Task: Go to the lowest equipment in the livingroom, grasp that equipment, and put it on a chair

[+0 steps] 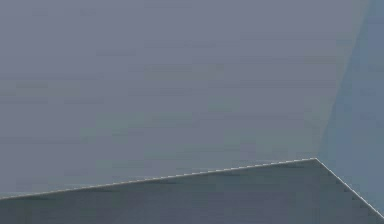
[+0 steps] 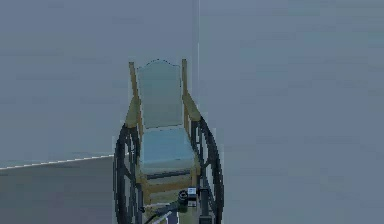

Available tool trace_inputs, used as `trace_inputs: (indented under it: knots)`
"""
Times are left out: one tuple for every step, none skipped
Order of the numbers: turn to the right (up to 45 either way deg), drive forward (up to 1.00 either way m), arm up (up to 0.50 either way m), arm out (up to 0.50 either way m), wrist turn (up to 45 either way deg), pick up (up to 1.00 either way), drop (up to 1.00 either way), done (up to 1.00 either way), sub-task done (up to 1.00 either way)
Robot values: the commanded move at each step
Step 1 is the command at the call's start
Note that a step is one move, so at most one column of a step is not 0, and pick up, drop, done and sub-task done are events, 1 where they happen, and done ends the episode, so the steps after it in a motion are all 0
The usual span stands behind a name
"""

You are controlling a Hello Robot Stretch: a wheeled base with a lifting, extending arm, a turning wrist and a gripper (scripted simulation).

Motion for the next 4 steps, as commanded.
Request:
trace_inputs:
  knots:
    - [0.0, 0.0, 0.0, 0.0, 45.0, 0.0, 0.0, 0.0, 0.0]
    - [0.0, 0.0, 0.0, 0.0, 9.0, 0.0, 0.0, 0.0, 0.0]
    - [0.0, 0.0, -0.3, 0.0, 0.0, 0.0, 0.0, 0.0, 0.0]
    - [0.0, 0.0, 0.0, 0.0, 0.0, 1.0, 0.0, 0.0, 0.0]
